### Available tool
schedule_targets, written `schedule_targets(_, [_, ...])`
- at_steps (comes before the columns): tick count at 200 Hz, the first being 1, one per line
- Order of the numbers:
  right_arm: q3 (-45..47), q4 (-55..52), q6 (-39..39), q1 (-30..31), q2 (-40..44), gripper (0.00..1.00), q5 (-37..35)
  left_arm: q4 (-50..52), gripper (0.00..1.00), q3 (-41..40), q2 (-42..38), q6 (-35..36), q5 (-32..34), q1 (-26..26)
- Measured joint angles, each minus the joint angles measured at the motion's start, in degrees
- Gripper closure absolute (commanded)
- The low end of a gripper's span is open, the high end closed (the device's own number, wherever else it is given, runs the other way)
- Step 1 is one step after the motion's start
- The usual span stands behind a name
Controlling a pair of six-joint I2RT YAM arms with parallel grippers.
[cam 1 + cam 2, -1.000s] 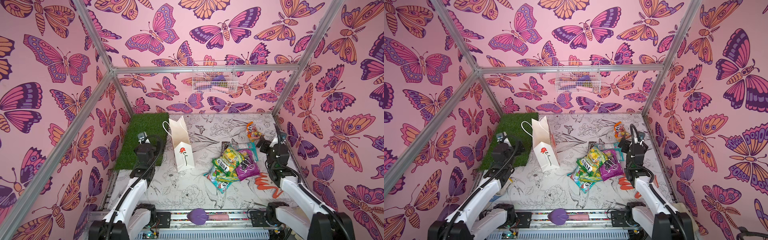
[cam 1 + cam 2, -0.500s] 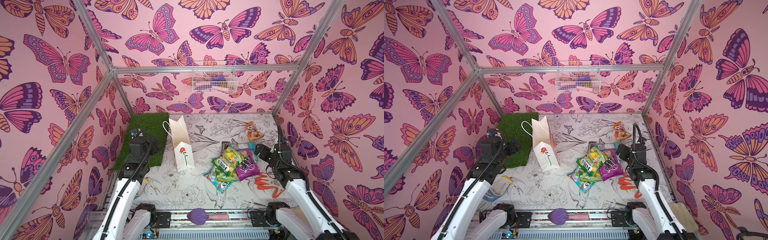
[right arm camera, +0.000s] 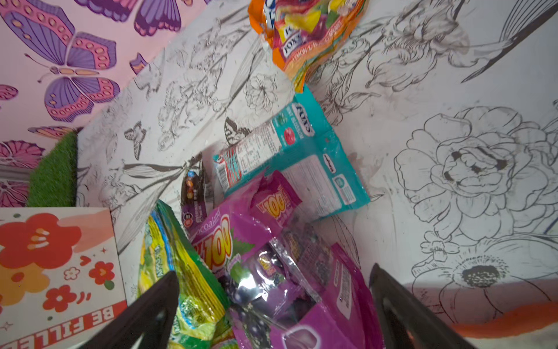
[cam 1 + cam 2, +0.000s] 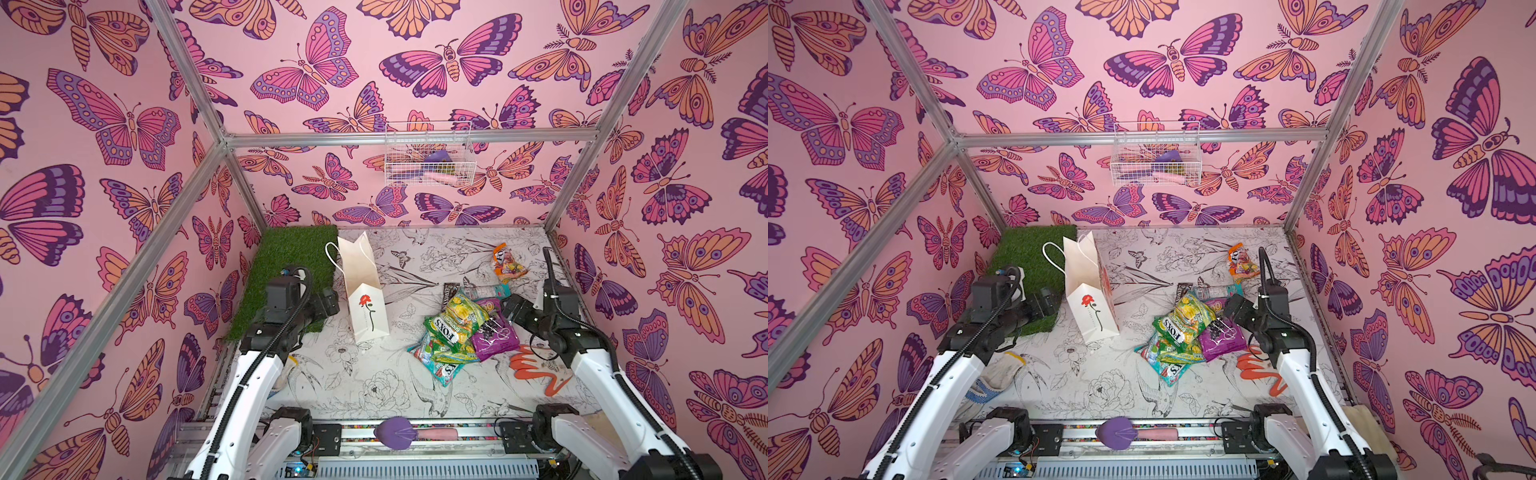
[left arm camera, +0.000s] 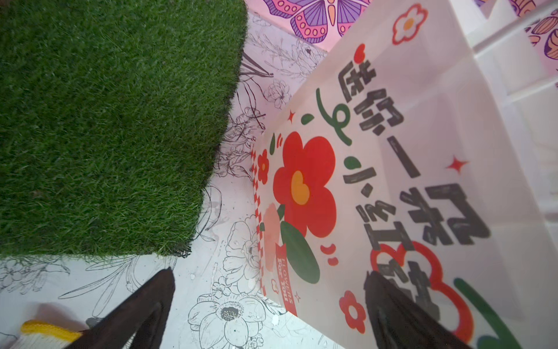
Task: Place the snacks into the paper bag
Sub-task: Pick up the snack.
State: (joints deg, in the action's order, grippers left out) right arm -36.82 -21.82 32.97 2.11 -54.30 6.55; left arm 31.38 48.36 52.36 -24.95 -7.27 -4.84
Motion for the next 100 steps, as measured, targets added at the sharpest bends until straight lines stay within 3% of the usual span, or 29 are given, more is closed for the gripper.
schedule_targets(59, [-5.05, -7.17, -1.77, 0.0, -3.89, 0.01, 4.09, 0.66, 0.0, -4.22, -11.21, -0.63, -1.97, 0.0])
schedule_targets(100, [-7.72, -11.52, -2.78, 0.0, -3.3, 0.01, 4.22, 1.55, 0.0, -4.24, -12.7, -0.68, -2.38, 0.0])
